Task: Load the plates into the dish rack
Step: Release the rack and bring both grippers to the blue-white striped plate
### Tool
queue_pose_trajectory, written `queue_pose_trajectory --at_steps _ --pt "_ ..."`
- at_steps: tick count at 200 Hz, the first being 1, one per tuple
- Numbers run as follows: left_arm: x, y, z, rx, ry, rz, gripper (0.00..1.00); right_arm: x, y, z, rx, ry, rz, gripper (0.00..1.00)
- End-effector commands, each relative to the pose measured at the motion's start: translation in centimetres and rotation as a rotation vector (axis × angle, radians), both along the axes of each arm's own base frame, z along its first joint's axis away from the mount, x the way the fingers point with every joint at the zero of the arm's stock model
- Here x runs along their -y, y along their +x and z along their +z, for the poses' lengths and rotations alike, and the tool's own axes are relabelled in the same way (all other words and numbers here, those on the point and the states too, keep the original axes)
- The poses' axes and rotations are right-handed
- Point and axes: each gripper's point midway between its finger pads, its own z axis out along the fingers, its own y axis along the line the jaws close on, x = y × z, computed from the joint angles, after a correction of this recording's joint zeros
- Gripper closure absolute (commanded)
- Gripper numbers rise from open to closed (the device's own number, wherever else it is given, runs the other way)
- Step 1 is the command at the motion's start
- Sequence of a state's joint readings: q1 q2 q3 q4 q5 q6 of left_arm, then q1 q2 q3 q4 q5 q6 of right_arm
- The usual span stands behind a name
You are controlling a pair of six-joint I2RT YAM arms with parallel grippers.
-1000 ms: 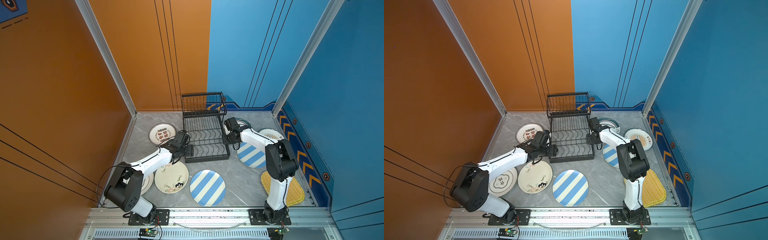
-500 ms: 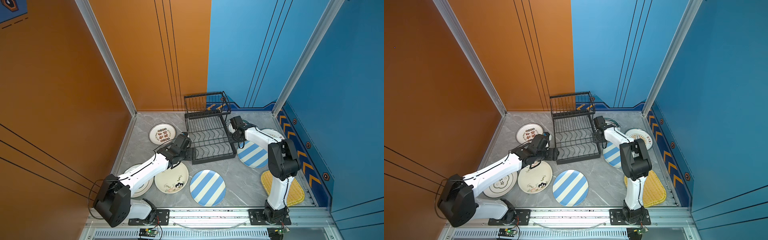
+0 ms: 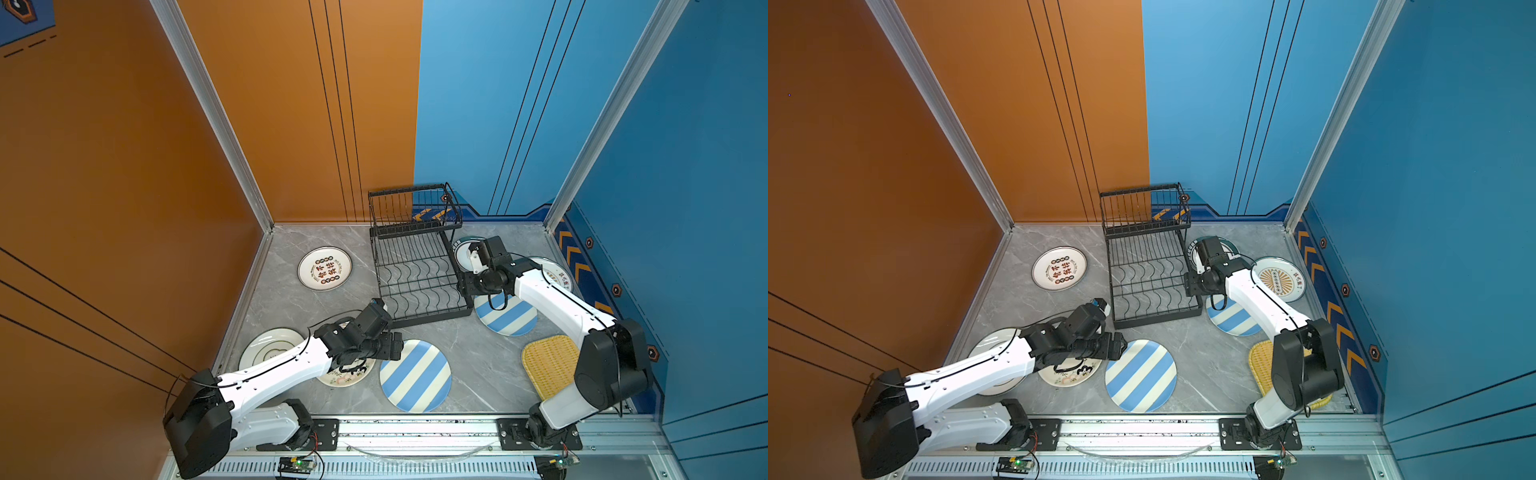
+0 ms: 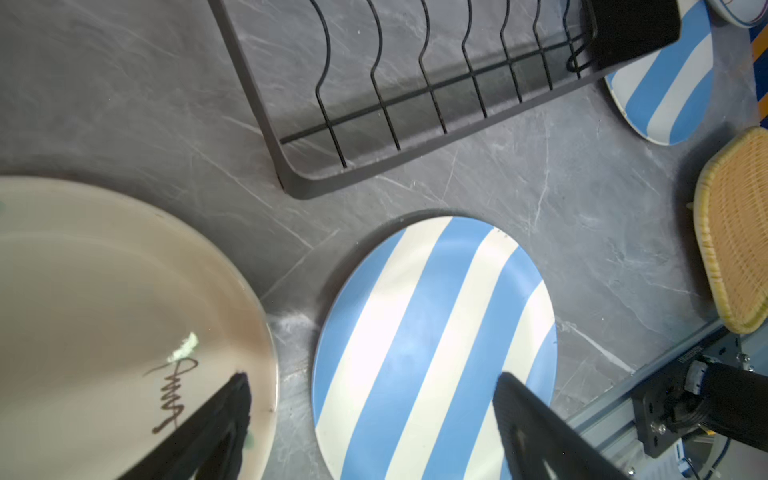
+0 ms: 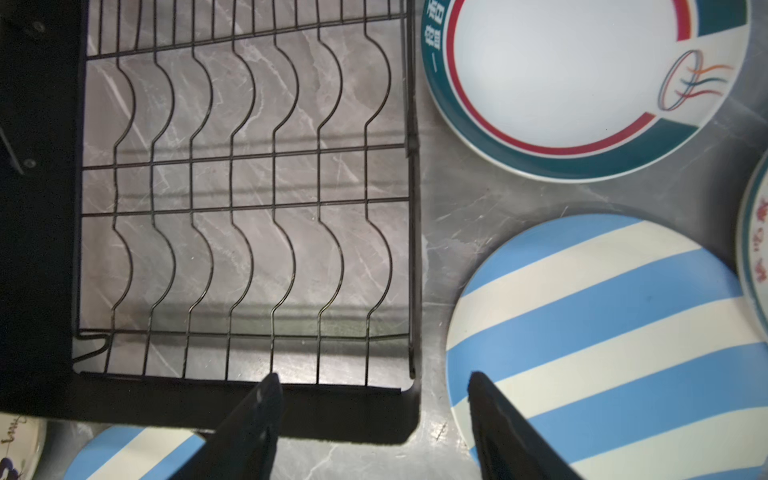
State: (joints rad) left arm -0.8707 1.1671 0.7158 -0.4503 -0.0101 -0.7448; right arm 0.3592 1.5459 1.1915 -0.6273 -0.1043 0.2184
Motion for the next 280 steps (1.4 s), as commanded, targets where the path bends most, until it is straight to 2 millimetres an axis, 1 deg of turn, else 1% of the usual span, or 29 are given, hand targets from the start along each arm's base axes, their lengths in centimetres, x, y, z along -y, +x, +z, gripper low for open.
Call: queue_pose_trajectory --at_steps 1,16,27,44,58,79,112,139,154,181,200,213,228,250,280 --pt "-0.4 -2.4 -1.3 -0.093 -0.006 0.047 0.04 -0.4 -3.4 -1.6 -0.1 0.023 0.019 0.24" --pt "0.1 -3.2 -1.9 -0.125 -0.016 0.032 0.01 -0.5 -4.3 -2.1 -0.122 0.041 0.022 0.23" --pt "0.2 -3.7 -2.7 -0.151 -0.018 0.026 0.0 -0.7 -4.8 -2.4 -0.135 0.046 0.03 0.23" --pt "0.3 -4.1 -3.8 -0.175 -0.04 0.04 0.01 -1.0 -5.0 -2.5 -0.14 0.052 0.041 0.22" --pt "0.7 -4.3 -4.3 -0.192 -0.079 0.052 0.02 -1.2 -5.1 -2.5 -0.142 0.058 0.048 0.21" --pt "1.3 -4.7 -5.0 -0.228 -0.094 0.043 0.02 -1.6 -5.4 -2.6 -0.152 0.072 0.053 0.21" --pt "2.6 -4.8 -4.9 -0.25 -0.109 0.013 0.02 -1.9 -6.1 -3.1 -0.171 0.083 0.051 0.2" --pt "2.8 -5.1 -5.5 -0.284 -0.098 0.015 0.02 -2.0 -6.2 -2.8 -0.169 0.092 0.047 0.2" --pt "3.2 -4.8 -5.6 -0.285 -0.105 -0.001 0.02 -2.0 -6.2 -3.0 -0.172 0.09 0.046 0.2" --pt "5.1 -4.1 -4.8 -0.275 -0.149 -0.068 0.02 -2.1 -6.7 -3.8 -0.205 0.099 0.046 0.2" --pt "6.1 -3.9 -4.6 -0.285 -0.155 -0.115 0.02 -2.4 -7.7 -4.6 -0.254 0.13 0.055 0.2" --pt "5.9 -4.0 -4.8 -0.29 -0.138 -0.118 0.02 -2.5 -8.5 -4.8 -0.285 0.162 0.047 0.21" --pt "5.1 -4.3 -5.1 -0.291 -0.126 -0.088 0.01 -2.5 -9.7 -4.8 -0.319 0.209 0.028 0.21" --pt "4.2 -4.7 -5.3 -0.297 -0.127 -0.044 0.03 -2.4 -12.2 -5.2 -0.38 0.269 0.014 0.23" --pt "4.2 -4.6 -5.5 -0.306 -0.123 -0.031 0.08 -2.6 -15.5 -6.0 -0.45 0.3 0.008 0.26"
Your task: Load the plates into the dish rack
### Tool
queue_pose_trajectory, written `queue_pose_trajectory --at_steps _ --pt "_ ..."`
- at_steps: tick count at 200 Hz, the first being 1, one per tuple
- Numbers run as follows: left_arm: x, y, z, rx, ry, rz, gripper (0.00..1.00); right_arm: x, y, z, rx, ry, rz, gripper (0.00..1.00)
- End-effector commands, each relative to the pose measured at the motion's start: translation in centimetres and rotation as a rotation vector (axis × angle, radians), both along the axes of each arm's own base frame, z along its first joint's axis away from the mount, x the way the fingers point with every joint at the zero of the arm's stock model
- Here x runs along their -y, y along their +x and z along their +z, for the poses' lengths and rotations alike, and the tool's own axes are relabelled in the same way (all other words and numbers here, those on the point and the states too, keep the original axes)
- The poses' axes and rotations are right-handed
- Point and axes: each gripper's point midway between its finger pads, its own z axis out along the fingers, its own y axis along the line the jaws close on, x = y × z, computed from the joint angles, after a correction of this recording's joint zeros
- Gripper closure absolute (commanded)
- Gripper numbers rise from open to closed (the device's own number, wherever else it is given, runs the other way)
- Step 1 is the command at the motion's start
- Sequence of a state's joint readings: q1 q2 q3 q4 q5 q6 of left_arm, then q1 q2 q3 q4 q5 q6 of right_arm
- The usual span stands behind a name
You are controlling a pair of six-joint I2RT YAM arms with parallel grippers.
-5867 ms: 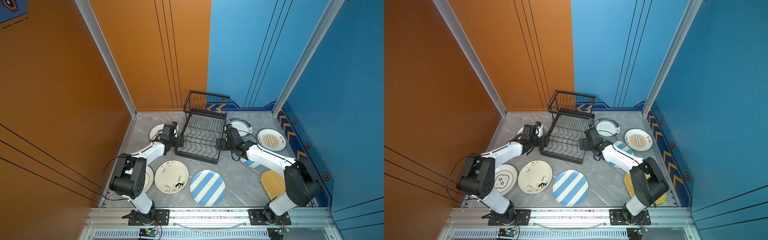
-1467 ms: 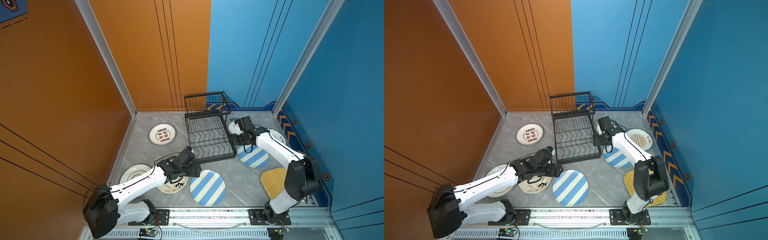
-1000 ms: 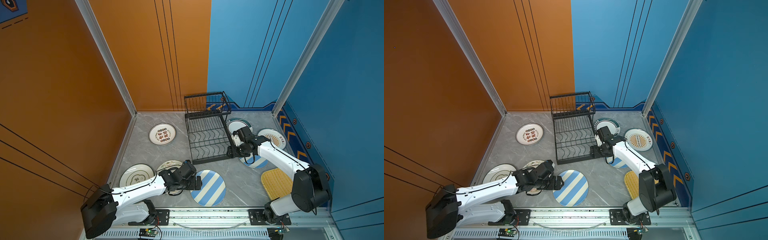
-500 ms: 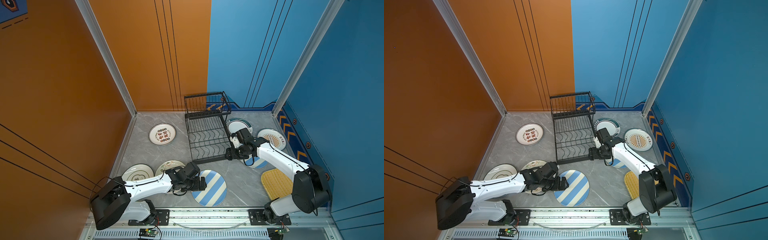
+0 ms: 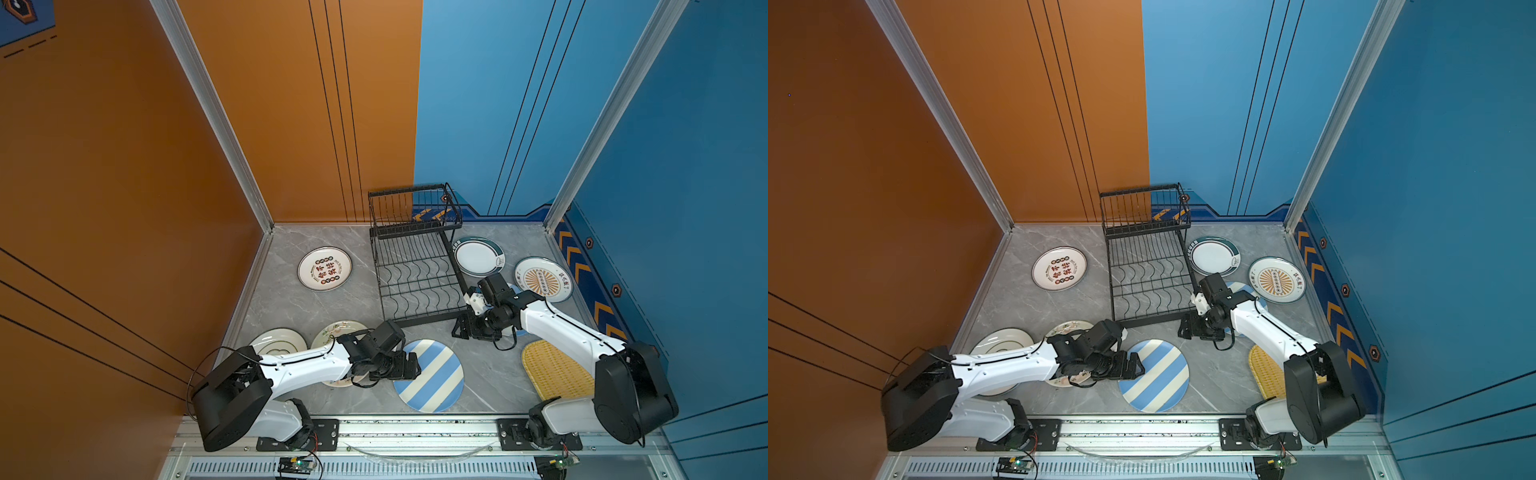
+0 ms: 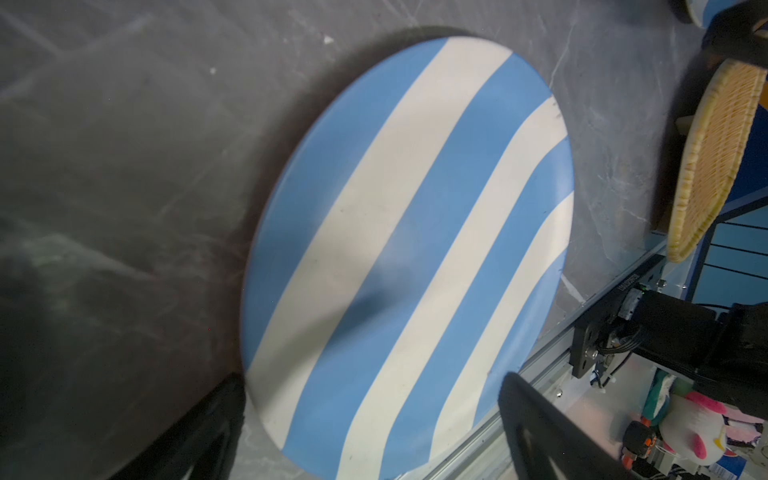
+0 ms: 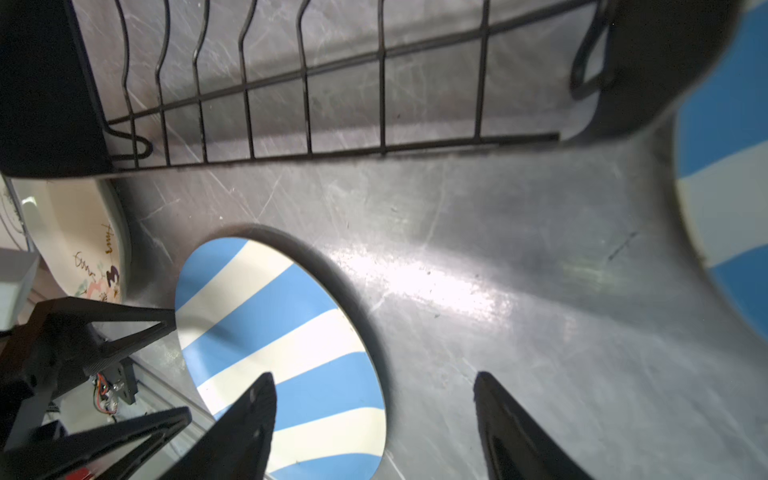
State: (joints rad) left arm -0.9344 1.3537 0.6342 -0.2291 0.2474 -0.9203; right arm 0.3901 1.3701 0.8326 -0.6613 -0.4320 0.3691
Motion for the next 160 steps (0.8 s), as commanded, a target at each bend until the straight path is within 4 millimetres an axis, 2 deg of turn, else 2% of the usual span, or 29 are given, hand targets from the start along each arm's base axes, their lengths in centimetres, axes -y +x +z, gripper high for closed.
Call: queue_pose_trajectory --at_steps 1,29,35,72,114,160 --pt "-0.4 -0.3 -0.4 -0.022 0.019 0.015 0.08 -0.5 -3.1 -0.1 -0.091 0.053 -0.015 0.26" --pt "-0.2 0.0 -0.5 -0.032 0.02 0.007 0.13 -0.5 -5.3 -1.0 -0.131 0.05 -0.021 0.26" --pt "-0.2 0.1 -0.5 -0.036 0.018 0.008 0.18 -0.4 -5.7 -1.4 -0.145 0.046 -0.022 0.26" --pt "-0.1 0.1 -0.7 -0.046 0.02 0.007 0.21 -0.7 -7.4 -2.8 -0.175 0.035 0.01 0.27" --pt "-0.1 0.3 -1.0 -0.058 0.027 0.001 0.26 -1.3 -7.9 -3.8 -0.192 0.049 0.039 0.28" --pt "-0.3 0.9 -1.4 -0.072 0.029 -0.005 0.29 -2.1 -7.5 -4.7 -0.175 0.088 0.041 0.28"
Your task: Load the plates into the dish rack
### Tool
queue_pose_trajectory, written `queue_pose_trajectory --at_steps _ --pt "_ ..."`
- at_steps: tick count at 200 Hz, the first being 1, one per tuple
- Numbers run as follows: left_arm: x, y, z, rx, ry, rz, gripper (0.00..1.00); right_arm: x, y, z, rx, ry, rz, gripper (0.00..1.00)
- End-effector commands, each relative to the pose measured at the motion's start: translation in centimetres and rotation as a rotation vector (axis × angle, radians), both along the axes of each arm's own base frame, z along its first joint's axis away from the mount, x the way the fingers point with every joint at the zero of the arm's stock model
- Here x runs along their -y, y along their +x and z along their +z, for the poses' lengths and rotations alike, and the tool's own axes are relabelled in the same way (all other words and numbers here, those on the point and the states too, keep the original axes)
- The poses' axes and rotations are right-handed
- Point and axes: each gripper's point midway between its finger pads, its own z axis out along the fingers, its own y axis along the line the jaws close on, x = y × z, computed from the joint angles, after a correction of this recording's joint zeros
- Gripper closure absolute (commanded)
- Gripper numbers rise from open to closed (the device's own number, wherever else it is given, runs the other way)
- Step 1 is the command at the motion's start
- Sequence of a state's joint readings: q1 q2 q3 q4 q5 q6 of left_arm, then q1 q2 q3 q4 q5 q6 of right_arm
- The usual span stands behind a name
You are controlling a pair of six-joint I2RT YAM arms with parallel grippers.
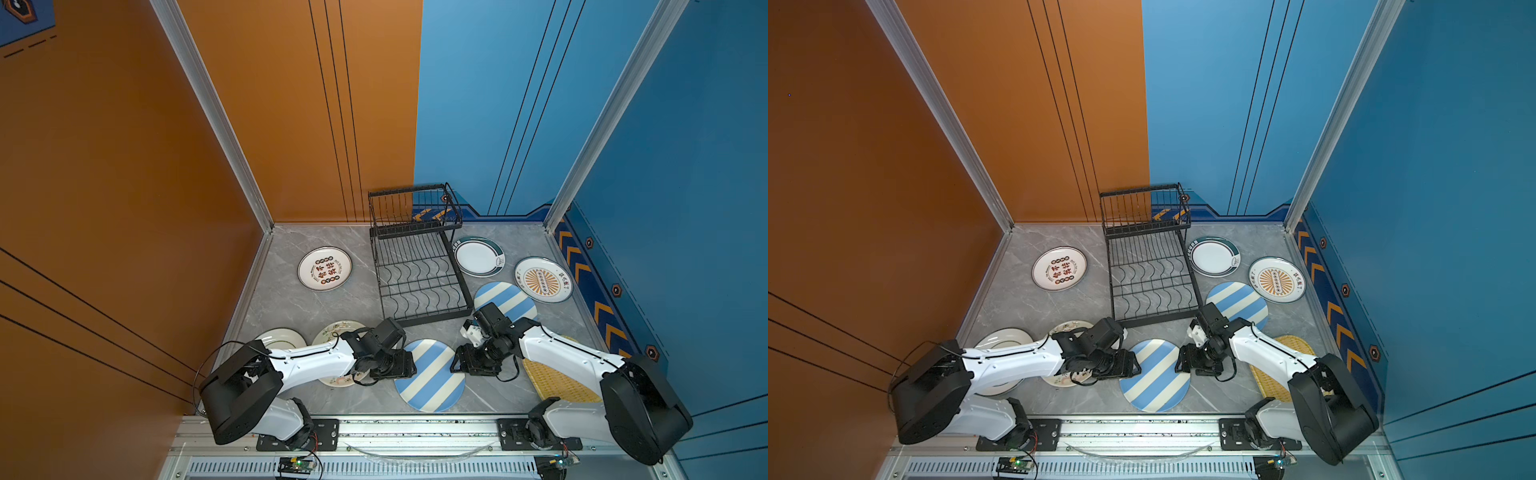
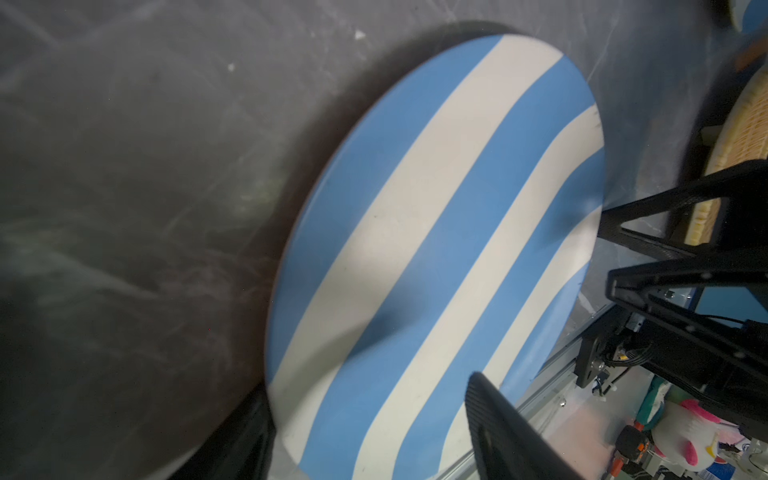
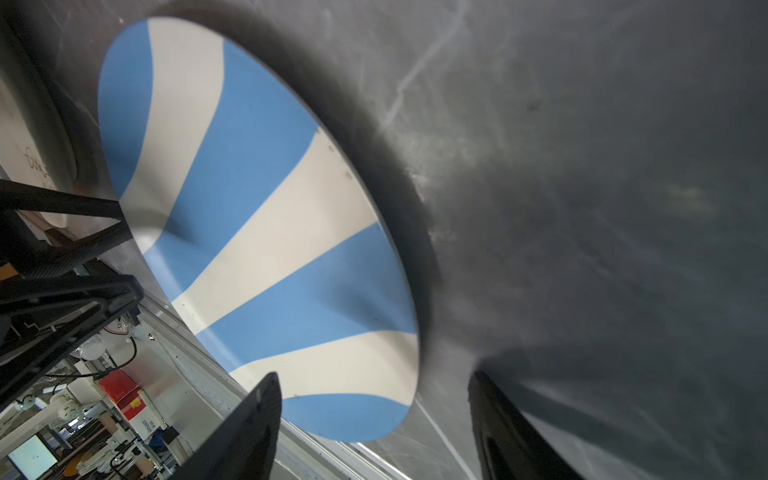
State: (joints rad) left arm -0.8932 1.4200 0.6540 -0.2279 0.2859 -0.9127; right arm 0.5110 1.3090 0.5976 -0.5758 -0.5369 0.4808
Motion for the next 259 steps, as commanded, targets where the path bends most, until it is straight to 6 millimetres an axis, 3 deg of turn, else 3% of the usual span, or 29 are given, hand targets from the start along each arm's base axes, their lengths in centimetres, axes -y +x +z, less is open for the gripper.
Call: queue_pose_trajectory --at_steps 1,62,104,151,184,259 --pt "-0.2 0.1 -0.4 -0.023 0.013 -0.022 0.29 -0.6 0.1 -0.6 0.002 0.033 -0.01 0.28" --pt "0.1 0.2 -0.8 -0.054 0.012 -0.057 0.32 -1.7 0.2 -1.7 -0.006 0.101 -0.001 0.29" --pt "0.2 0.5 -1.0 -0.07 0.002 -0.073 0.34 -2.5 0.4 -1.4 0.015 0.156 0.037 0.29" --pt "-0.2 0.6 -1.8 -0.083 0.016 -0.09 0.43 -1.9 0.2 -1.5 -0.02 0.194 0.004 0.29" --pt "-0.2 0.5 -2.0 -0.084 0.017 -0.106 0.44 -2.0 0.4 -1.4 -0.017 0.232 0.0 0.29" --pt "-0.2 1.1 -1.6 -0.063 0.016 -0.088 0.38 -2.4 1.0 0.2 0.036 0.264 0.034 0.52"
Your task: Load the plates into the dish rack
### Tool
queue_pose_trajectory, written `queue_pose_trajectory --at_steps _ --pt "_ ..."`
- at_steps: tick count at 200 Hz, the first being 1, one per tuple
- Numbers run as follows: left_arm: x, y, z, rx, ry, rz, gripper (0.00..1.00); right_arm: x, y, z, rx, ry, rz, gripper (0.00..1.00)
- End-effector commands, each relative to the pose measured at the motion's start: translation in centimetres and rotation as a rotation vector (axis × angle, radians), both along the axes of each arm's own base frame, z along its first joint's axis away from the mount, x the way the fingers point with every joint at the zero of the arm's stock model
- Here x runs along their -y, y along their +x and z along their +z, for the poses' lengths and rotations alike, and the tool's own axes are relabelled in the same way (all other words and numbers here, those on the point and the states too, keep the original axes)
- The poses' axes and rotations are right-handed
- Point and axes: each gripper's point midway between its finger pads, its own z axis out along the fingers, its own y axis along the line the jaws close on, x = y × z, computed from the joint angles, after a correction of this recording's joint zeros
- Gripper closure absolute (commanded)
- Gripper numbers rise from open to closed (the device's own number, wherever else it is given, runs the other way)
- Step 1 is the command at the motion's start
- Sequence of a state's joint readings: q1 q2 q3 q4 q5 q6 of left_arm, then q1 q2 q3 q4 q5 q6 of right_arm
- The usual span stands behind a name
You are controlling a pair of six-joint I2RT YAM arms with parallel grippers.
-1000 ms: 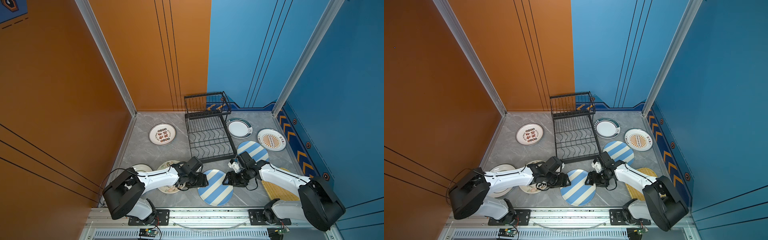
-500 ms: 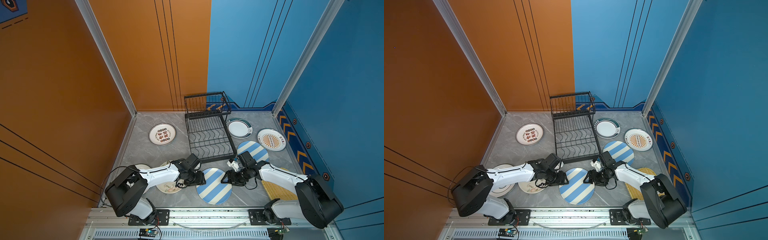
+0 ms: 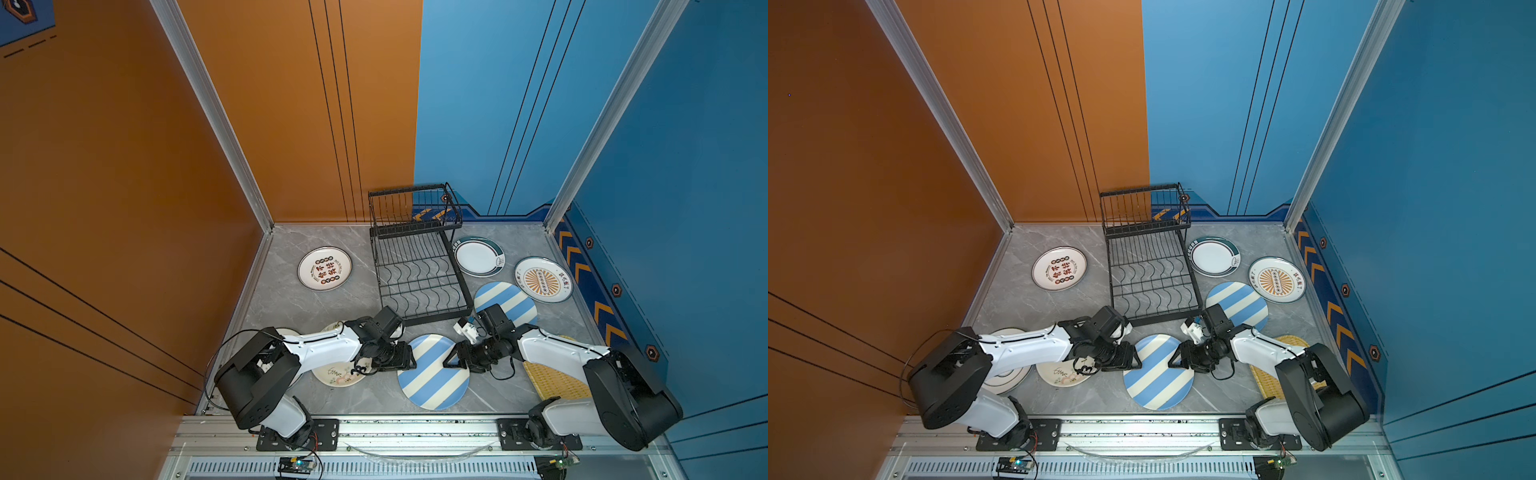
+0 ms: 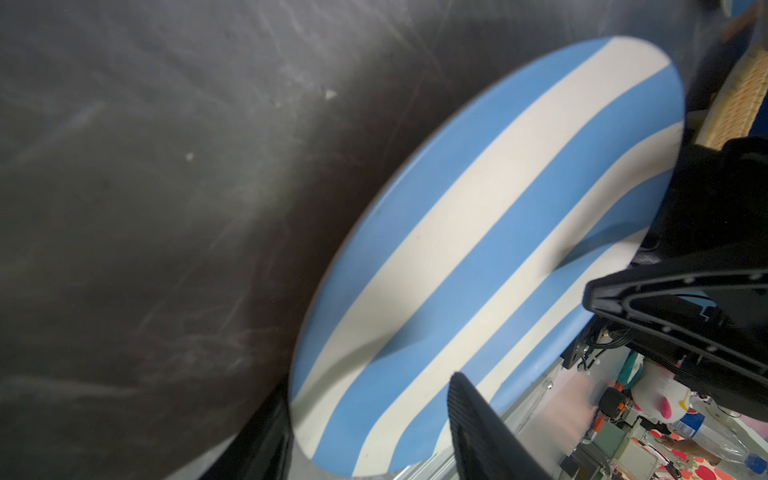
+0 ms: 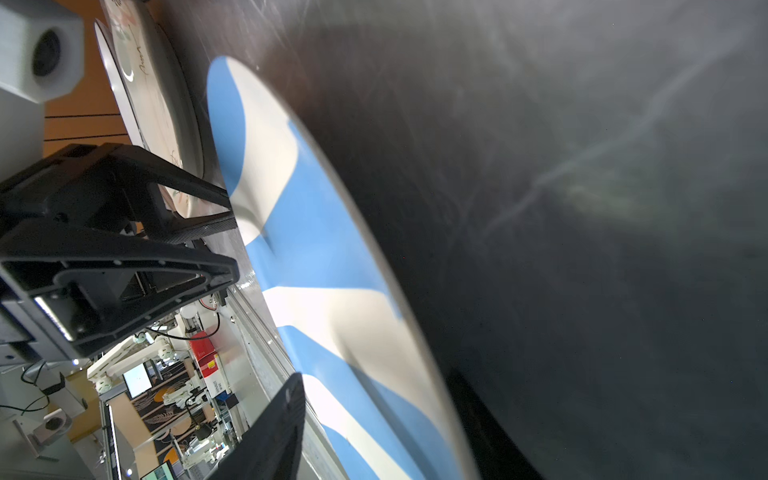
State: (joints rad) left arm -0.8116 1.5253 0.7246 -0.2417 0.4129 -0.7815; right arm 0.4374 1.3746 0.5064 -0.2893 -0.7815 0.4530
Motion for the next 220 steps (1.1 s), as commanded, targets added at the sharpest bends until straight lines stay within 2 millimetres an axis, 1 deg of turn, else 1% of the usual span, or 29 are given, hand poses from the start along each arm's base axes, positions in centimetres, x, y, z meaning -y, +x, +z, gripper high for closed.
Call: queue_pose_trajectory --at_steps 1,29,67,77,93,106,129,147,158,160,162,177,198,220 --pt "-1.0 -0.2 -1.3 -0.016 0.052 -0.002 0.38 0.2 -0.4 0.1 0.014 -0.007 0.019 0.53" --pt "-0.9 0.3 -1.0 -0.006 0.045 0.005 0.36 0.2 -0.3 0.3 0.023 -0.003 0.021 0.63" --pt "-0.5 0.7 -0.3 0.006 0.027 0.01 0.34 0.3 -0.1 0.5 0.038 -0.008 0.019 0.83" --pt "-0.5 0.9 0.0 0.012 0.023 0.013 0.34 0.3 -0.1 0.6 0.043 -0.009 0.018 0.87" --pt "-0.6 1.1 0.6 0.018 0.025 0.017 0.3 0.4 0.0 0.7 0.045 -0.014 0.015 0.92" --pt "-0.8 1.2 1.3 0.033 0.027 0.019 0.27 0.5 -0.1 0.8 0.045 -0.023 0.015 1.0" --pt "-1.0 1.9 3.1 0.075 0.02 0.033 0.19 0.9 0.1 1.6 0.065 -0.043 0.008 1.0" --pt "-1.2 2.5 4.6 0.108 0.013 0.048 0.15 1.3 0.5 3.2 0.104 -0.064 -0.008 1.0" --pt "-1.4 2.9 5.5 0.127 0.009 0.058 0.15 1.6 0.8 4.5 0.138 -0.081 -0.025 1.0" --pt "-1.4 3.0 5.7 0.133 0.008 0.059 0.11 1.7 0.9 4.7 0.145 -0.085 -0.028 1.0" --pt "-1.5 3.1 5.8 0.136 0.006 0.062 0.1 1.8 0.9 4.9 0.15 -0.088 -0.032 1.0" --pt "-1.9 3.8 6.8 0.163 0.005 0.074 0.07 2.4 1.4 6.7 0.2 -0.111 -0.061 1.0" --pt "-2.8 4.9 7.9 0.183 -0.007 0.102 0.04 3.3 2.2 9.8 0.281 -0.142 -0.107 1.0" --pt "-4.0 6.4 9.1 0.208 -0.024 0.133 0.02 4.1 3.8 13.8 0.391 -0.169 -0.171 1.0"
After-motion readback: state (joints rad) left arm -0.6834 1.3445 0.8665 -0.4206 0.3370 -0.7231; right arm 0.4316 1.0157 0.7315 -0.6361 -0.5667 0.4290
